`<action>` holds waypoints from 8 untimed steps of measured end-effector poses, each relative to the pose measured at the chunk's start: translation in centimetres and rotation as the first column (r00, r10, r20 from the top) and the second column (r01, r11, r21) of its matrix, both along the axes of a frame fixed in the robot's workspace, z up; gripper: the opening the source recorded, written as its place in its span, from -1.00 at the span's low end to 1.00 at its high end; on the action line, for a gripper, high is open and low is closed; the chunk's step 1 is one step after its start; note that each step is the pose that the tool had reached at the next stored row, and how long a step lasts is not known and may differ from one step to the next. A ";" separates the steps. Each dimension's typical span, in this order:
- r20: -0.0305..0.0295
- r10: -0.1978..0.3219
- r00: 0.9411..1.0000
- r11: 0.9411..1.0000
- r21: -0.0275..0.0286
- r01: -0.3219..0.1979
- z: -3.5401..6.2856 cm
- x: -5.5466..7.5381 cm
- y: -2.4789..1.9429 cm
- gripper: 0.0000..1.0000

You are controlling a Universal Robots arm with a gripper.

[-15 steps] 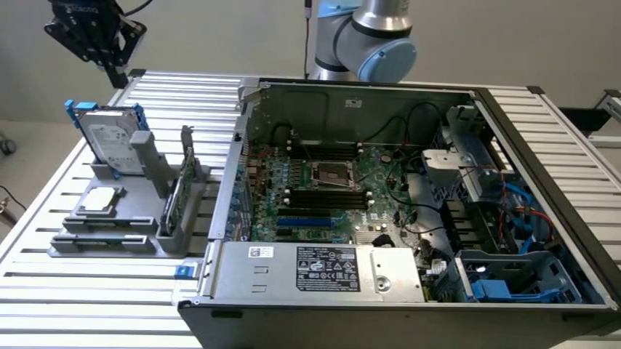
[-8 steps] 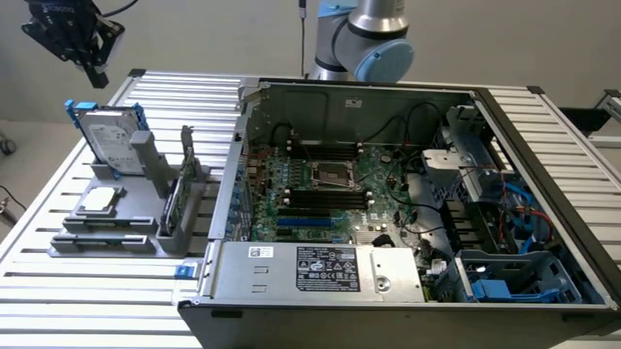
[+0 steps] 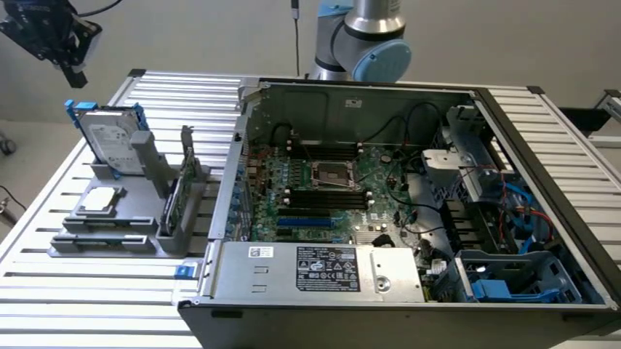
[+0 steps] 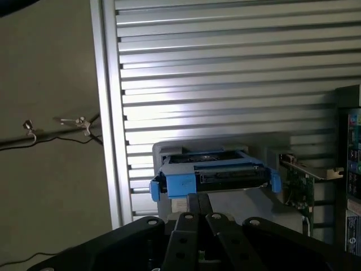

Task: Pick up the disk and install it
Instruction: 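Reach for the disk, then pick up the disk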

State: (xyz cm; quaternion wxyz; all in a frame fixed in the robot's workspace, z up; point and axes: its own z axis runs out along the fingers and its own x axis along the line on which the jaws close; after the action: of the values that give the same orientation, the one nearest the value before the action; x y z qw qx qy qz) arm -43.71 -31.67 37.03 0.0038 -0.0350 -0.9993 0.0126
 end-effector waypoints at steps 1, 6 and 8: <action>0.000 0.000 1.000 1.000 0.000 0.000 0.01 0.0 0.00 -0.79; 0.000 0.000 1.000 1.000 0.000 0.000 0.01 0.0 0.00 -0.79; 0.000 0.000 1.000 1.000 0.000 0.000 0.00 0.0 0.00 -0.79</action>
State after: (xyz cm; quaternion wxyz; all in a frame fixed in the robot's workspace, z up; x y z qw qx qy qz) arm -43.71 -31.67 37.04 0.0039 -0.0350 -0.9993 0.0126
